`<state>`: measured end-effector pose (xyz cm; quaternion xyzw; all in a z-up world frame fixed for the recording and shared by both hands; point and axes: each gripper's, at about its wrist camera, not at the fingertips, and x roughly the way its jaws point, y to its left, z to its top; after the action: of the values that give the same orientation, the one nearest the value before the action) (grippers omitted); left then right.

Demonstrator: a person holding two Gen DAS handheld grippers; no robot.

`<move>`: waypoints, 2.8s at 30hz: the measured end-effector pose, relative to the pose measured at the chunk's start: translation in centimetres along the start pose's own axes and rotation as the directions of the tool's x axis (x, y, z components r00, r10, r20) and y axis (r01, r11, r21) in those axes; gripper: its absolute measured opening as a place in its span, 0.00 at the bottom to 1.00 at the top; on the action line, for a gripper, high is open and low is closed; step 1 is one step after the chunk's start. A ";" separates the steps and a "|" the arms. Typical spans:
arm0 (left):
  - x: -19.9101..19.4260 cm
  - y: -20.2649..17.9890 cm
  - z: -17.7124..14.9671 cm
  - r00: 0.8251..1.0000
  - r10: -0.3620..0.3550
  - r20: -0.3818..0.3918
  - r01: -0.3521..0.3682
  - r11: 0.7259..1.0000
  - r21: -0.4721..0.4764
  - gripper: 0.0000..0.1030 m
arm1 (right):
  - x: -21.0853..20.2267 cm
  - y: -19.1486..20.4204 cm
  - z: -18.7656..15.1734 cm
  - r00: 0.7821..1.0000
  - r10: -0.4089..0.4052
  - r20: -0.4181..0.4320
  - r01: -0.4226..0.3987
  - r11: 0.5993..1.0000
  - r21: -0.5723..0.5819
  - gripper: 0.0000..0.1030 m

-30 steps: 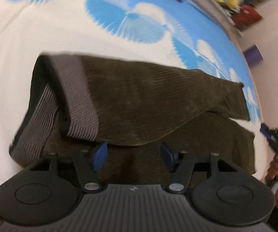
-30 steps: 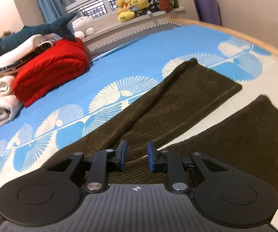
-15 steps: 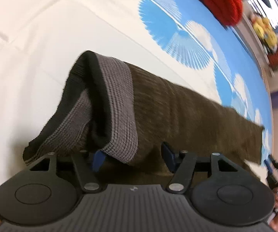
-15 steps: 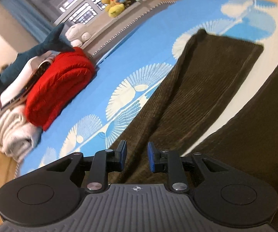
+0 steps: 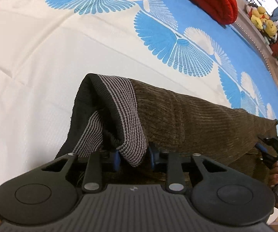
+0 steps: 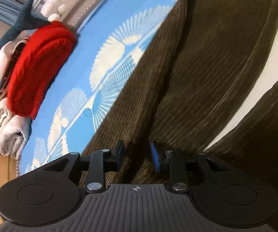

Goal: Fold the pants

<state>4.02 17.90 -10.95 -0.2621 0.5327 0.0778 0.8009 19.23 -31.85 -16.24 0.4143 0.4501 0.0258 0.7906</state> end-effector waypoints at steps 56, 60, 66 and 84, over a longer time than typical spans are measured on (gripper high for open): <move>-2.1 2.4 -1.7 0.992 0.125 0.015 -0.126 0.990 0.067 0.38 | -20.3 -22.2 6.5 0.893 -0.303 0.332 0.218 0.938 0.268 0.04; -3.6 2.3 -2.1 0.992 0.101 0.079 -0.108 0.990 0.086 0.26 | -24.2 -19.0 6.4 0.870 -0.236 0.433 0.190 0.971 0.148 0.03; -8.0 2.5 -2.8 0.975 0.000 0.224 -0.021 0.996 0.089 0.22 | -30.6 -18.6 3.9 0.848 -0.230 0.478 0.173 0.972 0.161 0.02; -3.1 4.5 -1.8 0.995 0.095 -0.018 -0.095 0.995 0.022 0.41 | -26.9 -27.4 4.3 0.835 -0.504 0.222 0.397 0.831 0.390 0.12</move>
<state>-0.60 21.32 -10.19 -0.2287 0.5528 0.1078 0.7940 -2.66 -63.63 -15.17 0.4190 0.4013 -0.3056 0.7550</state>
